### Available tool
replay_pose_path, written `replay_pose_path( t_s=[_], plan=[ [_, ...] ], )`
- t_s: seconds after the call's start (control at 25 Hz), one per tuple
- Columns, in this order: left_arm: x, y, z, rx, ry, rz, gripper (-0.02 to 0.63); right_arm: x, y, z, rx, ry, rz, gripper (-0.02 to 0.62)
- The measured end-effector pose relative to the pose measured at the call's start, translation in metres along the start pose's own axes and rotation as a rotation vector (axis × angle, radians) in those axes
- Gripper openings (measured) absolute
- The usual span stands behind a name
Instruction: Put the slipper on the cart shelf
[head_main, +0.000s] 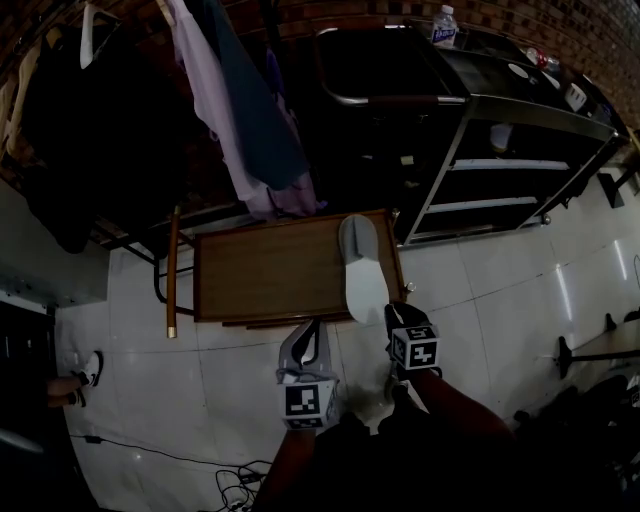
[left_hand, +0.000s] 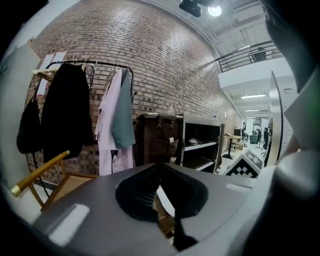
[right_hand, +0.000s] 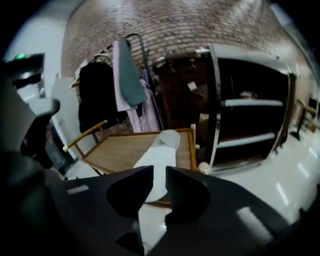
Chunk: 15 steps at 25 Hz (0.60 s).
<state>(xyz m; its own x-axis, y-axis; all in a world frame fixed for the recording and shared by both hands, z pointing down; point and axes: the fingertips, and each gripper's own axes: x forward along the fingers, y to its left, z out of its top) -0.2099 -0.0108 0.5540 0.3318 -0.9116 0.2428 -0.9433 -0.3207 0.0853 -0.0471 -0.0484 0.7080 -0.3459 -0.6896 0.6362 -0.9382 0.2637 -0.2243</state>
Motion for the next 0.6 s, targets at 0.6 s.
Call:
replay_pose_path(
  t_s=[0.6],
  plan=[
    [-0.017,0.013,0.002,-0.055,-0.011,0.042,0.017,0.055,-0.007,-0.057,0.716,0.123,0.200,0.173]
  ],
)
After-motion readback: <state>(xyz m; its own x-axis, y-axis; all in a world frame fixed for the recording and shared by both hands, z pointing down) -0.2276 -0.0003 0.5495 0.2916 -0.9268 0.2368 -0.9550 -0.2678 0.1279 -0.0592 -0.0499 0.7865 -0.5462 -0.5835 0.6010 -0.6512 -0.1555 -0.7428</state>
